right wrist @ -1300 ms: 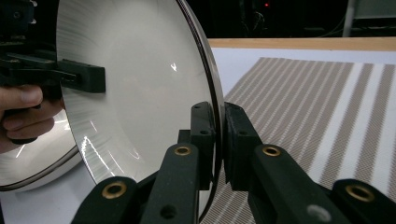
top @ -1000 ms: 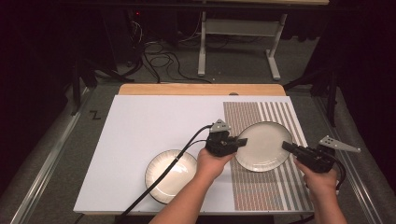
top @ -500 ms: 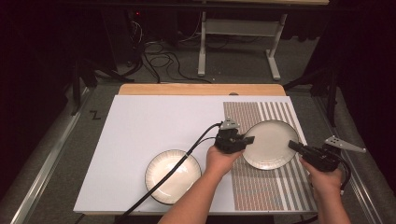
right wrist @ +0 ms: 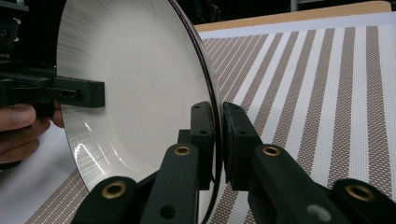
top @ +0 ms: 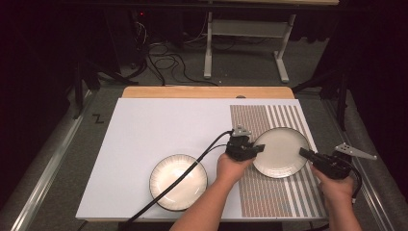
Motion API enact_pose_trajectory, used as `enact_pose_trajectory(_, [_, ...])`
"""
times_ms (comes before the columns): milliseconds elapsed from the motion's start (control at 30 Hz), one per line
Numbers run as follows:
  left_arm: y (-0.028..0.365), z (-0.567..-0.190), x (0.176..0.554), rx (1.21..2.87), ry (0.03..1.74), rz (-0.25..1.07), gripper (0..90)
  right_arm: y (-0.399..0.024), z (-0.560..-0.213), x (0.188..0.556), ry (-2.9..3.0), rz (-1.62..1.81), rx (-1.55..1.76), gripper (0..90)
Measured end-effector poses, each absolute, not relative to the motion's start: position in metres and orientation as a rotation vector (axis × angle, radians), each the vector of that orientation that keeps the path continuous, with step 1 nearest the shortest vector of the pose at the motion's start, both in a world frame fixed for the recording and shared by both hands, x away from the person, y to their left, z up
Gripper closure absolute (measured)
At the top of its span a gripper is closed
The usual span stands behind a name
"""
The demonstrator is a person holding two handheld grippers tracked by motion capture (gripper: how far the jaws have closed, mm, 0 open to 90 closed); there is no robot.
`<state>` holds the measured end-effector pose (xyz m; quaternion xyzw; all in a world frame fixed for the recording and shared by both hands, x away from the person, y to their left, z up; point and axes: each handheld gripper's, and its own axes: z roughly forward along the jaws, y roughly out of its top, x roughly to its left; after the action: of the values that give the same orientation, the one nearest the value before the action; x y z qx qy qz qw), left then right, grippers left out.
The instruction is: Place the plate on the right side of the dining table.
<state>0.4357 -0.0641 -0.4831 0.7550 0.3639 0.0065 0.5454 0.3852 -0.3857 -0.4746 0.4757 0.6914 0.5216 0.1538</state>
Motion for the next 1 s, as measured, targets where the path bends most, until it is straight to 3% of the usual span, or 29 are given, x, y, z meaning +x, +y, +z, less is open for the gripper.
enact_pose_trajectory(733, [-0.071,-0.490,0.435,1.840,0.912,0.075,70.6,-0.384,-0.481,0.386,1.987,1.448,1.366,85.8])
enact_pose_trajectory(800, [-0.073,-0.490,0.434,1.863,0.913,0.106,67.1,-0.383,-0.481,0.386,1.994,1.449,1.367,86.2])
enact_pose_trajectory(1000, [-0.073,-0.482,0.431,1.853,0.938,0.185,34.7,-0.381,-0.482,0.387,1.998,1.435,1.367,86.4])
